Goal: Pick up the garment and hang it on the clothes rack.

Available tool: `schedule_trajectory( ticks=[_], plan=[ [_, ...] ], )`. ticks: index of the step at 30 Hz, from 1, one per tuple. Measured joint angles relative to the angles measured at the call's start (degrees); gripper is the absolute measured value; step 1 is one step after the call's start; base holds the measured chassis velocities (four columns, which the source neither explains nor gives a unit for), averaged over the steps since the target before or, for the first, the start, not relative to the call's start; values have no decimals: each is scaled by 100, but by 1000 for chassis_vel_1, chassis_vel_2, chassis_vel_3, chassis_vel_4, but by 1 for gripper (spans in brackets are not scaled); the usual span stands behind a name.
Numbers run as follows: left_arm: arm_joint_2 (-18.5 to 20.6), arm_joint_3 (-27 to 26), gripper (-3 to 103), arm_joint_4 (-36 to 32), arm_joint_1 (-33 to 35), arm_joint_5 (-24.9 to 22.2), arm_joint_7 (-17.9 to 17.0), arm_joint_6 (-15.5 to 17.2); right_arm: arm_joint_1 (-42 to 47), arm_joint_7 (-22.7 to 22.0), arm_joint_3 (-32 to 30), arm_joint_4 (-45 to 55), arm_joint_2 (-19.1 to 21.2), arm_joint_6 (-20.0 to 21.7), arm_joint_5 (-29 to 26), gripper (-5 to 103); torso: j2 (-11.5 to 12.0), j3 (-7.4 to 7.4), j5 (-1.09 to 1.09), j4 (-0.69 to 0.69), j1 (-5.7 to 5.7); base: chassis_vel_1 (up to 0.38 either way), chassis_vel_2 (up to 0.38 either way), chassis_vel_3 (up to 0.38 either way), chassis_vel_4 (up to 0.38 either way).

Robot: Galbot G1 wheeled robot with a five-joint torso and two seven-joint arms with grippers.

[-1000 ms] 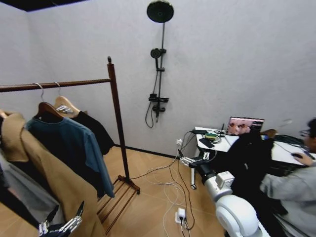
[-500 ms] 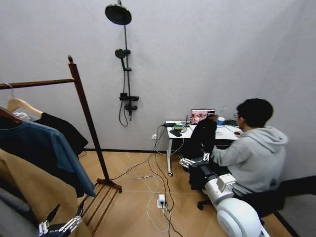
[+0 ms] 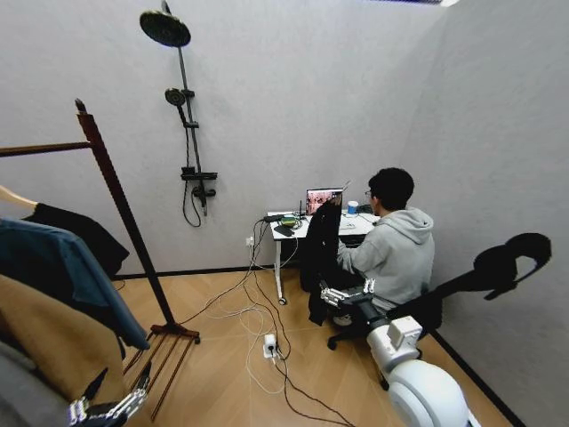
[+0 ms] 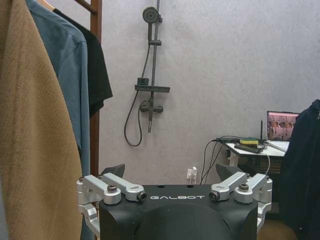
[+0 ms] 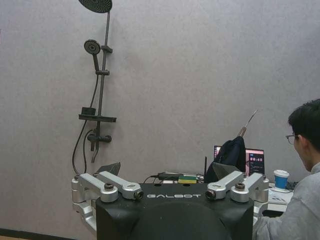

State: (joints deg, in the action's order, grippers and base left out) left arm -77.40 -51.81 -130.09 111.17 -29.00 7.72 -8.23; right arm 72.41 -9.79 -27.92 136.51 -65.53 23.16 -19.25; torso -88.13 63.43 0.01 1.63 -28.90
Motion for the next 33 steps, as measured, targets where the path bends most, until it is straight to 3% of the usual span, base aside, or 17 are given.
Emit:
schedule_trajectory(
  ticks=[33],
  plan=[
    [0,0,100,0,0,0,1,0,-169,85,198,-257,-25,-67,64,100,1,1,-3,0,-2,186,-190,-187,189]
  ],
)
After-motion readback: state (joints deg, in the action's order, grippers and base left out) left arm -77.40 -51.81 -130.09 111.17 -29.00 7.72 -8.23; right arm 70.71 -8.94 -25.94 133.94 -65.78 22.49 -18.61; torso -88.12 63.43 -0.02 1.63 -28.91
